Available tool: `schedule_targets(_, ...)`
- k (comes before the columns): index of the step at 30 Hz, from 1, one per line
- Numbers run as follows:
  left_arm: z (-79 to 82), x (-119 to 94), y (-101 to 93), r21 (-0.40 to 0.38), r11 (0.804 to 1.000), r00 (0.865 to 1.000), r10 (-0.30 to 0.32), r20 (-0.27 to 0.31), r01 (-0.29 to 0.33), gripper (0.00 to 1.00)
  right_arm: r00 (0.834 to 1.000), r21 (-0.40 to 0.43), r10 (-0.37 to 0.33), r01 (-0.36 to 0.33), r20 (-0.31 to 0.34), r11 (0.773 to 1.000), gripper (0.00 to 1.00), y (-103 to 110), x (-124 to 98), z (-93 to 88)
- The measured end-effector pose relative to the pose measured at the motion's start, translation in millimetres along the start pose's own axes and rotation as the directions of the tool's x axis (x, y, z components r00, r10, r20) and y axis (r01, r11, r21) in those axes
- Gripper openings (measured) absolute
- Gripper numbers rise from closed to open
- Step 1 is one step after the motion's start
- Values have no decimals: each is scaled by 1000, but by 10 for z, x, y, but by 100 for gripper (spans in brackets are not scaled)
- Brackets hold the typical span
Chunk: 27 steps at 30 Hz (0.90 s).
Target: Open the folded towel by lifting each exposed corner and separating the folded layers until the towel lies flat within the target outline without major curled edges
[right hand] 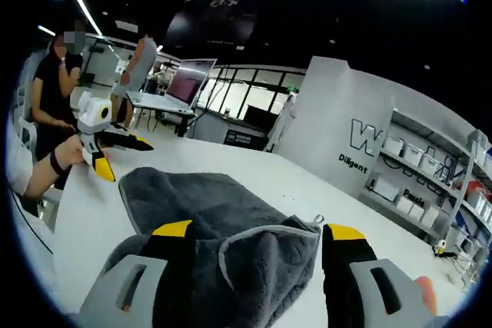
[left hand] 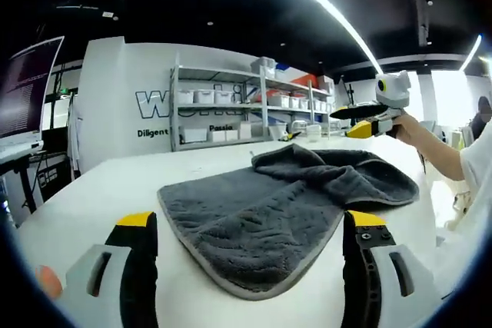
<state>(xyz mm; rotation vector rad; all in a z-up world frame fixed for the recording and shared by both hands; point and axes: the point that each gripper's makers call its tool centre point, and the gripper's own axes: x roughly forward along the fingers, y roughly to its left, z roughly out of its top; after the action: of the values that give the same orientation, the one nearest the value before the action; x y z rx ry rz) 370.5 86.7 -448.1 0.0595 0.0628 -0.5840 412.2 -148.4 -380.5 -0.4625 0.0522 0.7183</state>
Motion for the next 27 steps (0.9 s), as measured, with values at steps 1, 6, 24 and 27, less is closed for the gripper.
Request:
schedule_targets(1, 5, 1, -1, -4, 1000, 1000, -3, 3, 3, 99, 1000, -11, 4, -5, -13, 1000, 64, 49, 67, -16)
schedule_targets(6, -3, 10, -17, -3, 1000, 1000, -7, 0, 7, 99, 997, -24, 27, -29, -77, 999, 57, 171, 235, -192)
schedule_targets(24, -56, 6, -41, -2, 1000, 1000, -4, -23, 4, 98, 976, -9, 78, -82, -202, 997, 21, 237, 437, -599)
schedule_targets(27, -65, 6, -33, -3, 1000, 1000, -4, -27, 4, 98, 973, -2, 96, -99, -210, 995, 17, 277, 456, -613)
